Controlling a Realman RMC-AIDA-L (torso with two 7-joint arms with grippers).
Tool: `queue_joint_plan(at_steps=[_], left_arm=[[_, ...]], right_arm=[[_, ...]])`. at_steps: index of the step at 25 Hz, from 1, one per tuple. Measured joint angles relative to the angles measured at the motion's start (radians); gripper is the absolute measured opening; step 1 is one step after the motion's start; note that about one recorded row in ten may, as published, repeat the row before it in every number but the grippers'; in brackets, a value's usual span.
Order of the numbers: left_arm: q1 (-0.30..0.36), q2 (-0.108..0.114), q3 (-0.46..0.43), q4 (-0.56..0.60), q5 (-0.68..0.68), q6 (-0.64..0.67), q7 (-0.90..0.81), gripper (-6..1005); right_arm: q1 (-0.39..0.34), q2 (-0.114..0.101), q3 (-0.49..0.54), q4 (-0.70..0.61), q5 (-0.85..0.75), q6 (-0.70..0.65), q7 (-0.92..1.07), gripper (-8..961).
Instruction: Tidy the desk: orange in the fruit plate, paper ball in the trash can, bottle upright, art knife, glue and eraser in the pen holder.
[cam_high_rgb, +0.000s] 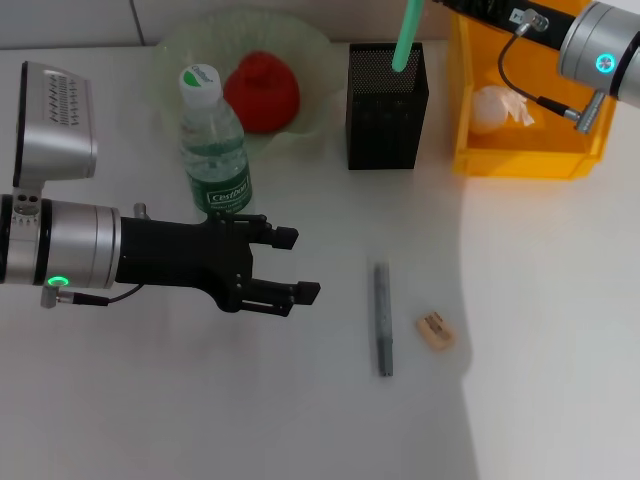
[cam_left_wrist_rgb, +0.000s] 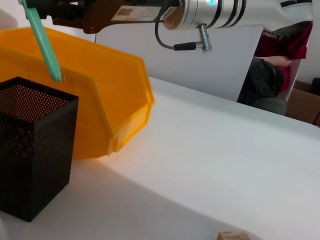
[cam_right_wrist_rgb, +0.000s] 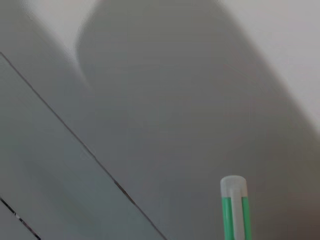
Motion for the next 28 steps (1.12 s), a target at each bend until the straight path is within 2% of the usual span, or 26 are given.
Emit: queue_joint_plan(at_steps=[9, 23, 28], left_arm=[[-0.004, -0.003, -0.001, 0.0, -0.004, 0.003, -0.003, 797], [-0.011, -0.005, 0.004, 0.0, -0.005, 0.004, -0.023, 797], [-0.011, -0.005, 0.003, 0.0, -0.005, 0.004, -0.023, 797]], right_arm=[[0.023, 0.01, -0.076, -0.013, -0.007, 0.118, -0.069, 182], [0.06, 0.013, -0.1, -0.039, -0.076, 0.133, -0.079, 186], [0.041, 0.013, -0.099, -0.076, -0.077, 0.122, -0.078, 364]])
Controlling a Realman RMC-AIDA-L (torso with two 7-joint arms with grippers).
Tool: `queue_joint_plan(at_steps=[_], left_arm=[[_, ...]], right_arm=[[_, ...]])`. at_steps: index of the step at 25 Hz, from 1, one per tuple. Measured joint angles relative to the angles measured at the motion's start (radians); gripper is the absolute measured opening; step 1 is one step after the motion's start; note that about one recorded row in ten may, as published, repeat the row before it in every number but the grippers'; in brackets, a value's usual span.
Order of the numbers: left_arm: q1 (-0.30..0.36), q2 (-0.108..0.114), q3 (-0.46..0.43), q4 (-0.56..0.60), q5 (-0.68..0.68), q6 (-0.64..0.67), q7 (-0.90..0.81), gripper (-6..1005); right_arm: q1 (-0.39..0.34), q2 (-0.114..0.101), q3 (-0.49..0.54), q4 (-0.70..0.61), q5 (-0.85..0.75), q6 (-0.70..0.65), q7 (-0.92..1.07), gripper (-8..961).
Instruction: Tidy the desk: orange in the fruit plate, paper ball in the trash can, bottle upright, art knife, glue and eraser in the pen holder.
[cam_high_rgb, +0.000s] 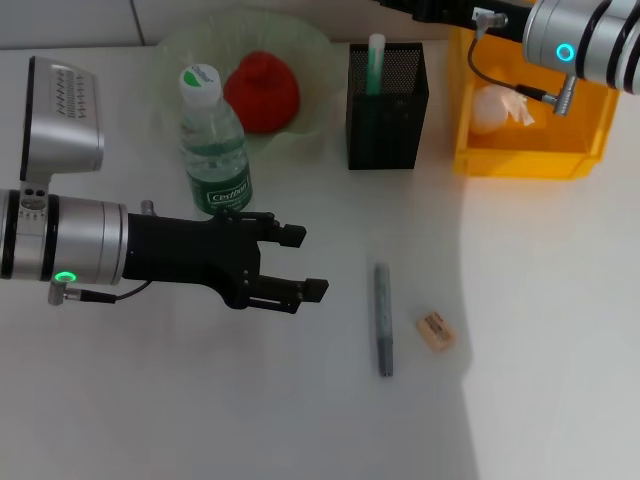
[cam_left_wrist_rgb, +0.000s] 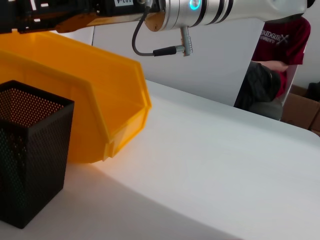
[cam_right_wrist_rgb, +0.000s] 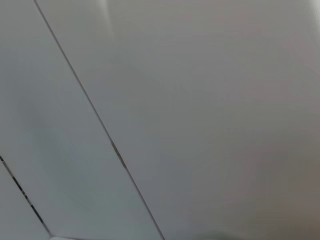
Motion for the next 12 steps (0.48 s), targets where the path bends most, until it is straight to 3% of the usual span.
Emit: queue_joint_plan(at_steps=[3, 6, 9, 12], left_arm=[[0.0, 0.0, 0.0, 0.0, 0.0, 0.0, 0.0, 797], [0.003, 0.001, 0.001, 0.0, 0.0, 0.0, 0.0, 797], [0.005, 0.002, -0.001, 0.0, 0.002, 0.0, 0.0, 797], [0.005, 0.003, -0.003, 0.0, 0.005, 0.002, 0.0, 797]], right_arm=[[-0.047, -0.004, 0.0, -0.075, -0.001, -0.044, 0.014, 517], [-0.118, -0.026, 0.003, -0.199, -0.055, -0.143, 0.107, 518], [-0.168, -0.048, 0.035, -0.382, -0.264, -0.301, 0.284, 518], [-0.172, -0.054, 0.106, -0.577, -0.557, -0.543, 0.473, 519]])
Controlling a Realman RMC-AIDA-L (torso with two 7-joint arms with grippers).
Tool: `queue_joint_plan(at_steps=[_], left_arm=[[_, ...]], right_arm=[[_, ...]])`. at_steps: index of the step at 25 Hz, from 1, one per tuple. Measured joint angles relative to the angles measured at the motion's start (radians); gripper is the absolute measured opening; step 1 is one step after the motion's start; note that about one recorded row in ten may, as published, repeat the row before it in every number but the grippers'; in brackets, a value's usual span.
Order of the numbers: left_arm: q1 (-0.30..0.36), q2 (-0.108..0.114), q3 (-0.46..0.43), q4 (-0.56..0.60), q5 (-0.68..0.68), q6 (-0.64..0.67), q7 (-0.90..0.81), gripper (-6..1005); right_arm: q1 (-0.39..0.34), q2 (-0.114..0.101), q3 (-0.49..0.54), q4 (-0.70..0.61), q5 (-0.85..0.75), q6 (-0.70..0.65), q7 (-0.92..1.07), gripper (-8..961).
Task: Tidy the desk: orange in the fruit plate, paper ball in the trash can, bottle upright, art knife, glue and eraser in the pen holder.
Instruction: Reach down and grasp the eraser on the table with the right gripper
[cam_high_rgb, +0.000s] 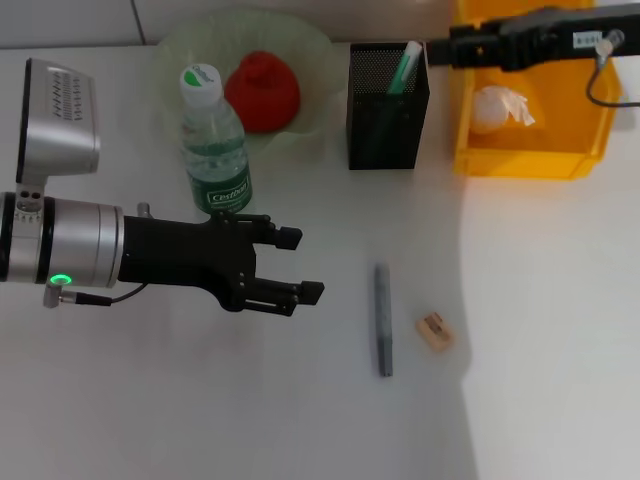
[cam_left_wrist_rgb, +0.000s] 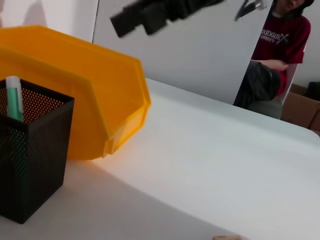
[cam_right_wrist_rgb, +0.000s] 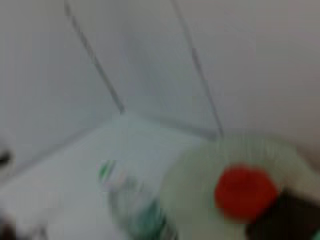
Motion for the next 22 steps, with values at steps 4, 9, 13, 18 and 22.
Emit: queue_joint_plan(at_steps=[4, 9, 13, 18, 22], left_arm=[[0.003, 0.001, -0.003, 0.007, 0.0, 0.021, -0.001, 797], [0.005, 0.001, -0.003, 0.009, -0.002, 0.028, -0.001, 797], [0.005, -0.002, -0.001, 0.008, -0.004, 0.035, -0.001, 797], [0.005, -0.003, -0.002, 0.005, -0.004, 0.04, -0.002, 797], [0.014, -0.003, -0.003, 0.004, -0.005, 0.04, -0.001, 797]], right_arm=[[0.049, 0.001, 0.02, -0.194, -0.283, -0.331, 0.146, 516], [0.081, 0.066, -0.022, -0.327, -0.52, -0.5, 0.196, 520], [0.068, 0.103, -0.146, -0.358, -0.598, -0.452, 0.239, 562], [0.069, 0.104, -0.316, -0.286, -0.605, -0.362, 0.287, 615], [0.078, 0.103, -0.419, -0.24, -0.606, -0.298, 0.305, 650]])
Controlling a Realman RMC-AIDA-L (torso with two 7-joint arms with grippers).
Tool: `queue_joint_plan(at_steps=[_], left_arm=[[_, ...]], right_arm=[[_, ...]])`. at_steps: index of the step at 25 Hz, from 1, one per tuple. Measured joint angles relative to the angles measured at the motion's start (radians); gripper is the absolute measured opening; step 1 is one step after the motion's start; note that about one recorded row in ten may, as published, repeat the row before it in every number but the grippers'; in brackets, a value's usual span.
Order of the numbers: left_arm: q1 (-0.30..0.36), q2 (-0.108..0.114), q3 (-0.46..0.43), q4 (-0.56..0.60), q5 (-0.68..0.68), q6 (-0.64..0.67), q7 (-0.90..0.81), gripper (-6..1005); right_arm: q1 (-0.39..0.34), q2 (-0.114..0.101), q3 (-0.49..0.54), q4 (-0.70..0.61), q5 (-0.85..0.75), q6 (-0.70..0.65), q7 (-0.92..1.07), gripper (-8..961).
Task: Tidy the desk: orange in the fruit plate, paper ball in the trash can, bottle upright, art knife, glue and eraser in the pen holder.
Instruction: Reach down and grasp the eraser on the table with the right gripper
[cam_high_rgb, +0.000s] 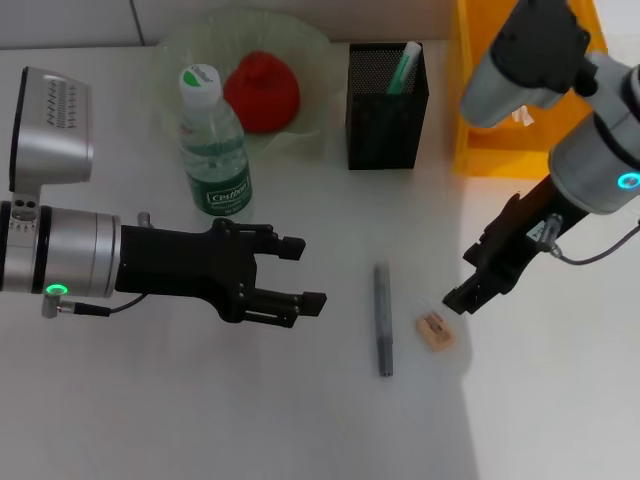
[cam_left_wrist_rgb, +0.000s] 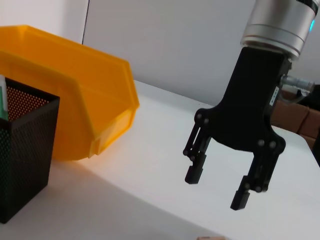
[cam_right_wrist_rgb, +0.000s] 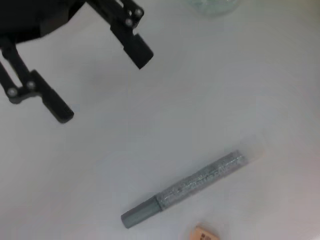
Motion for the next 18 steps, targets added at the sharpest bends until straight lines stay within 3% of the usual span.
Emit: queue_joint_plan(at_steps=[3, 18], left_arm=[[0.004, 0.0, 0.0, 0.002, -0.001, 0.0, 0.002, 797], [0.004, -0.001, 0.0, -0.003, -0.003, 0.006, 0.003, 797]], right_arm=[[0.011, 0.001, -0.087, 0.035, -0.002, 0.048, 0.014, 667], [0.019, 0.006, -0.276, 0.095, 0.01, 0.17, 0.057, 658]])
